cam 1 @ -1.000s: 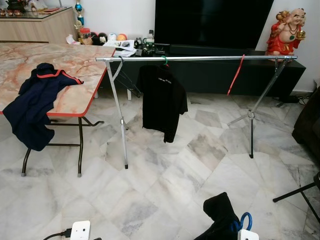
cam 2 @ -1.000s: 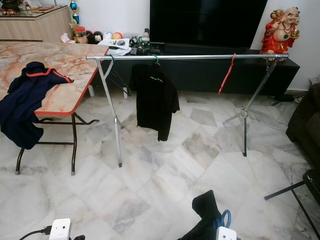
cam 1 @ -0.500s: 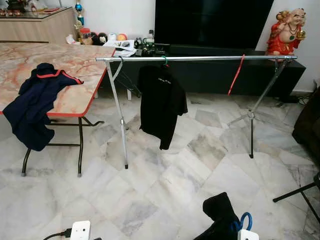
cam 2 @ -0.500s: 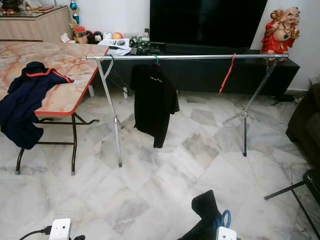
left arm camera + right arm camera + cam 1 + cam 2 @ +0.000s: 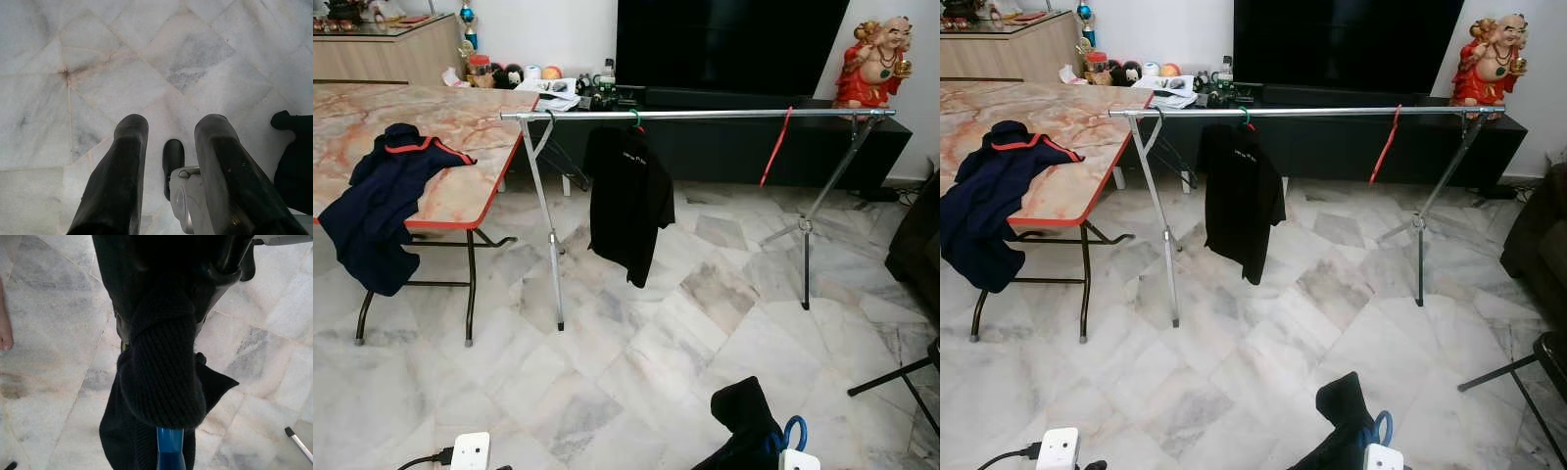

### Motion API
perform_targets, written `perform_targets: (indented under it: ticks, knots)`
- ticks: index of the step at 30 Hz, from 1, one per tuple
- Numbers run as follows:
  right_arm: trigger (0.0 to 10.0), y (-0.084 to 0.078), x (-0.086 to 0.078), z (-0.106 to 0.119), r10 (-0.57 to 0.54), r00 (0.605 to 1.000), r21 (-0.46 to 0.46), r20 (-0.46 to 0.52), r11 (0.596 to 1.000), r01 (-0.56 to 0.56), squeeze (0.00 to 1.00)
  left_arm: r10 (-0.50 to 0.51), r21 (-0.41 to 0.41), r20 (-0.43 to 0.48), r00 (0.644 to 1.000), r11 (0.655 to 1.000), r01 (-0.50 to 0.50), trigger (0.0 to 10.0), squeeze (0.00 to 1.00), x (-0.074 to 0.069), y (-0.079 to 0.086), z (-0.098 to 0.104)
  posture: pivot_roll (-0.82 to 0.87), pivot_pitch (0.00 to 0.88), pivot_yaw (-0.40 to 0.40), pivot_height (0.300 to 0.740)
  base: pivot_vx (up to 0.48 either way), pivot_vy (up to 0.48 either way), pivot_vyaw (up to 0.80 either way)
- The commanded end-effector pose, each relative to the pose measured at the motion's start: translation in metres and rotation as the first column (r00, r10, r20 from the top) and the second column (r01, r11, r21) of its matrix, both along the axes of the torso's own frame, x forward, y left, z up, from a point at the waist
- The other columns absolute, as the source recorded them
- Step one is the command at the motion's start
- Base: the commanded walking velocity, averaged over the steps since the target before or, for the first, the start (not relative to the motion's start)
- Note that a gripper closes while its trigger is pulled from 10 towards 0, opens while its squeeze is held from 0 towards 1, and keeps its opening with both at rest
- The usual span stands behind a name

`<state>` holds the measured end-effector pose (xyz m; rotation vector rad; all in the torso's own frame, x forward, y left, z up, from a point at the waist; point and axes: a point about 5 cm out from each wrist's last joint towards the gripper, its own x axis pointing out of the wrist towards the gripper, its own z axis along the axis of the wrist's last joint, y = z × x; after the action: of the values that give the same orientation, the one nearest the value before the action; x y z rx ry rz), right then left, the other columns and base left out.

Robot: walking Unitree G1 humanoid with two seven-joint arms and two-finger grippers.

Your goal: Hang hanger

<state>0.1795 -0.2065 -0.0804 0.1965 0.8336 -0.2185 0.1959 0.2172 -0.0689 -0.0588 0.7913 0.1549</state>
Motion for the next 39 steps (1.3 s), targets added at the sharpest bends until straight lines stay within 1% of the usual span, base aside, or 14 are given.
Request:
perform_targets:
  ticks: [1, 20, 21, 23, 31, 34, 35, 38, 39]
  knots:
    - [10.0, 0.033, 0.004, -0.004, 0.196, 0.977, 0.032, -0.080, 0.980, -0.194, 0.00, -0.131, -0.077, -0.145, 0.981, 0.990, 0.121, 10.0, 0.00, -0.019, 0.020, -0.006, 0.14, 0.001, 0.047, 0.740, 0.000, 0.000, 0.00]
    - [10.0, 0.032, 0.003, -0.005, 0.193, 0.977, 0.023, -0.090, 0.981, -0.191, 0.00, -0.138, -0.076, -0.143, 0.980, 0.989, 0.128, 10.0, 0.00, -0.019, 0.020, -0.006, 0.14, 0.008, 0.045, 0.740, 0.000, 0.000, 0.00]
    - [10.0, 0.031, 0.001, -0.006, 0.174, 0.980, 0.023, -0.095, 0.985, -0.172, 0.00, -0.157, -0.071, -0.092, 0.983, 0.986, 0.151, 10.0, 0.00, -0.016, 0.024, -0.002, 0.13, 0.052, 0.062, 0.740, 0.000, 0.000, 0.00]
    - [10.0, 0.032, 0.001, -0.006, 0.167, 0.982, 0.026, -0.093, 0.986, -0.165, 0.00, -0.162, -0.069, -0.068, 0.984, 0.985, 0.158, 10.0, 0.00, -0.015, 0.025, 0.000, 0.14, 0.052, 0.060, 0.740, 0.000, 0.000, 0.00]
    - [10.0, 0.031, 0.004, -0.004, 0.168, 0.982, 0.020, -0.083, 0.986, -0.167, 0.00, -0.163, -0.056, -0.043, 0.986, 0.985, 0.161, 10.0, 0.00, -0.013, 0.025, 0.001, 0.14, 0.051, 0.059, 0.740, 0.000, 0.000, 0.00]
    - [10.0, 0.030, 0.009, -0.002, 0.174, 0.982, 0.004, -0.076, 0.985, -0.174, 0.00, -0.167, -0.071, -0.027, 0.986, 0.984, 0.165, 10.0, 0.00, -0.012, 0.025, 0.003, 0.14, 0.051, 0.058, 0.740, 0.000, 0.000, 0.00]
    - [10.0, 0.028, 0.015, 0.002, 0.181, 0.982, -0.015, -0.058, 0.983, -0.183, 0.00, -0.185, -0.061, -0.015, 0.983, 0.981, 0.184, 10.0, 0.00, -0.010, 0.025, 0.004, 0.14, 0.049, 0.054, 0.740, 0.000, 0.000, 0.00]
    - [10.0, 0.027, 0.026, 0.008, 0.219, 0.975, -0.050, -0.029, 0.974, -0.221, 0.00, -0.202, -0.053, 0.011, 0.979, 0.978, 0.203, 10.0, 0.00, -0.006, 0.023, 0.006, 0.14, 0.041, 0.046, 0.740, 0.000, 0.000, 0.00]
    - [10.0, 0.027, 0.036, 0.014, 0.255, 0.967, -0.081, 0.000, 0.964, -0.254, 0.00, -0.215, -0.041, 0.028, 0.976, 0.975, 0.216, 10.0, 0.00, -0.003, 0.022, 0.008, 0.14, 0.035, 0.041, 0.740, 0.000, 0.000, 0.00]
